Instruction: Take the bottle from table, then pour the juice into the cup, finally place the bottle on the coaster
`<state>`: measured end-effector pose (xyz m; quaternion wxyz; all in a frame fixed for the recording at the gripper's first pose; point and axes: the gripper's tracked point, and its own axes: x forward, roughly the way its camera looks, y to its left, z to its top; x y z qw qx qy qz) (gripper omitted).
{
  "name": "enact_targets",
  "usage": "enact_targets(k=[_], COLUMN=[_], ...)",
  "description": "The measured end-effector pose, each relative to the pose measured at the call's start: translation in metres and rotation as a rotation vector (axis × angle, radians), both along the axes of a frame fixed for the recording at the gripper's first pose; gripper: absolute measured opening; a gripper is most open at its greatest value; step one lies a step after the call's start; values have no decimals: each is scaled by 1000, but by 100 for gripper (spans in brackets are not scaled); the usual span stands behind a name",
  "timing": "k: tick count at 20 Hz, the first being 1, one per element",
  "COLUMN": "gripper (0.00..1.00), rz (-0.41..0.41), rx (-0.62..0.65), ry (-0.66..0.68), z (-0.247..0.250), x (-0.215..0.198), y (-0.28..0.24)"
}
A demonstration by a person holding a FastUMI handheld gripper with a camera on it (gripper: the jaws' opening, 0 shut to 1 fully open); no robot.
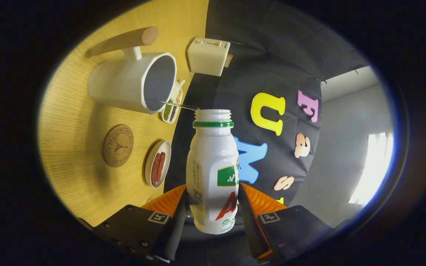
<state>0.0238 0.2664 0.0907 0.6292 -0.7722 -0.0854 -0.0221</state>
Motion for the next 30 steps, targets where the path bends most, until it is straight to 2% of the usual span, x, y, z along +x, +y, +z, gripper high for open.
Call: enact_targets(k=[16, 30], gripper=[73, 72], rz=[28, 65], rx=[-59, -164], ry=[-42, -52], z=[4, 8], x=[-3, -5], y=[7, 17])
